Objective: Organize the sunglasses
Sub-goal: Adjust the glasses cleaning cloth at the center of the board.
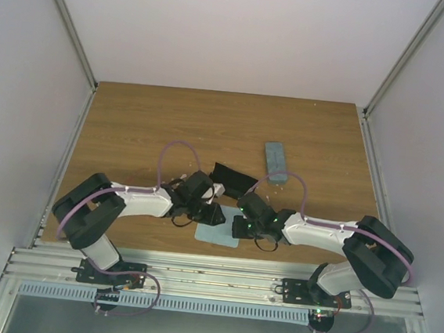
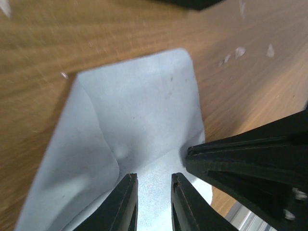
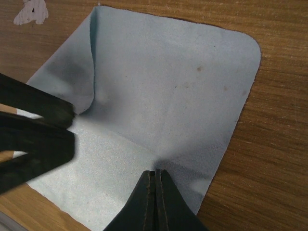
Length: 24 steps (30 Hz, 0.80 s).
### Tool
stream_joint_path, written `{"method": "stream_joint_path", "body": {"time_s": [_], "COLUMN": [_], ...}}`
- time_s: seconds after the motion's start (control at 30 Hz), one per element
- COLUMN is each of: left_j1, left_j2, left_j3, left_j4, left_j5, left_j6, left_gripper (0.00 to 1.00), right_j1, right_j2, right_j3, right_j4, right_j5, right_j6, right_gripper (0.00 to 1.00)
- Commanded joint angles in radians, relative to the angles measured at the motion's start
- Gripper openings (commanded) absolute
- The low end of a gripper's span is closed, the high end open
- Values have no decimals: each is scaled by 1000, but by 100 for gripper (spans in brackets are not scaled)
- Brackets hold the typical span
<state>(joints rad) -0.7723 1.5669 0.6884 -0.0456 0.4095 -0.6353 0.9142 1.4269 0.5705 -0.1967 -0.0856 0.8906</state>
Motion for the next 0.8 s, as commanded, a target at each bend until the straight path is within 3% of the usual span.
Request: {"method": "stream_joint_path", "body": {"time_s": [0.0, 0.3, 0.5, 0.63, 0.77], "left_j1": [-27, -14, 10, 10, 10], "left_j2": [78, 50, -20, -97, -161], "left_j3": [50, 76, 83, 81, 55], "left_j4": [40, -218, -277, -283, -221], "left_j5": [13, -426, -597, -641, -528], "left_j6": [-7, -83, -129, -132, -57], "left_gripper": [21, 18, 18, 18, 21], "right_j1": [-5, -8, -7, -8, -6], "right_j2": [27, 20, 14, 4, -25], "right_j3": [-24, -32, -32, -26, -14], "right_j4": [-57, -98, -105, -109, -107], "right_j5": [20, 53, 61, 64, 68], "right_j6": [-1, 8, 11, 10, -12], "right_gripper": [1, 1, 0, 0, 1]}}
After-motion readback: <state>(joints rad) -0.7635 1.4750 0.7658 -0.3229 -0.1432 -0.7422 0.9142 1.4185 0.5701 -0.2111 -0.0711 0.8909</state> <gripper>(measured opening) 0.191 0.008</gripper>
